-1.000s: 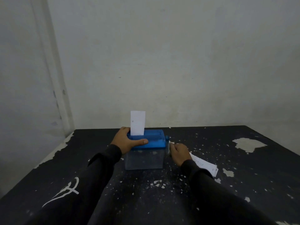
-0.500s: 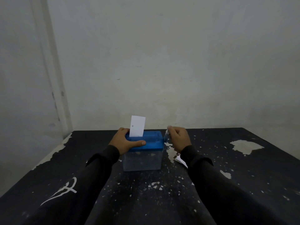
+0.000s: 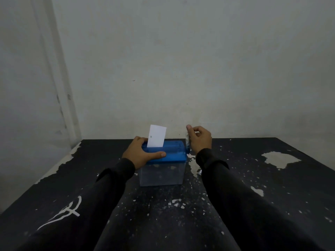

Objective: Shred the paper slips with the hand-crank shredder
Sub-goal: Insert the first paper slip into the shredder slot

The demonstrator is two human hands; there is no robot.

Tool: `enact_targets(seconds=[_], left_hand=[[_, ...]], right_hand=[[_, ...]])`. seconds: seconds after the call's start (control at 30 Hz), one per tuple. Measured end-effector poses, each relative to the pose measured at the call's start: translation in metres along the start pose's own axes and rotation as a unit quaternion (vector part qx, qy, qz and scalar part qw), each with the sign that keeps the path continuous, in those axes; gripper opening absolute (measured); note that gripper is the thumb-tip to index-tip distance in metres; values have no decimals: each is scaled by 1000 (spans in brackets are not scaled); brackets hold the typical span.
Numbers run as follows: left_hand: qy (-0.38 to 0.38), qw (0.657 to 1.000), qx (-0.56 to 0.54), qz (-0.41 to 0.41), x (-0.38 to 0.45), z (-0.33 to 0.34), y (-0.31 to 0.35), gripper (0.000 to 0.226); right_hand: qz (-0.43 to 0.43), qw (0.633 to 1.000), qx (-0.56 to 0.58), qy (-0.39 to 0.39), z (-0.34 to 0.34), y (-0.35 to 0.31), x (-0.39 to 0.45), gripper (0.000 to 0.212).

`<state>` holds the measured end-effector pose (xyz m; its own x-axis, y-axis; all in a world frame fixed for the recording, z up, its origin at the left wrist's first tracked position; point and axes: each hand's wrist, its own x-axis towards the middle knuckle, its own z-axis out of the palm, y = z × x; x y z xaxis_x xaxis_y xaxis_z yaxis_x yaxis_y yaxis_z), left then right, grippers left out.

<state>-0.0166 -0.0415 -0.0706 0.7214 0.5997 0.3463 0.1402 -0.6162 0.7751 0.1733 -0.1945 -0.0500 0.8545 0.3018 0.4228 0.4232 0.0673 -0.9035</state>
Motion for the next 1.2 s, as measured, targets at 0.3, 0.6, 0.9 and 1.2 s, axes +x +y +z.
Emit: enact_targets(seconds=[0.3,0.6,0.9,1.2], left_hand=[[2,1000,-20,5,-2,3,-1,89],[8,1000,-8,11,1,3,-1,90],[1,1000,17,4,12,2,0,109],[9,1000,23,3,16,4,-3,113]], right_hand=[[127,982,-86,-110,-4,59,-17,44],[113,979,-109,-133,-25,67,-63,51],[-16,996,39,-80,-24,29,-68,31],[-5,997,10,-79,-17,2,-20,32]])
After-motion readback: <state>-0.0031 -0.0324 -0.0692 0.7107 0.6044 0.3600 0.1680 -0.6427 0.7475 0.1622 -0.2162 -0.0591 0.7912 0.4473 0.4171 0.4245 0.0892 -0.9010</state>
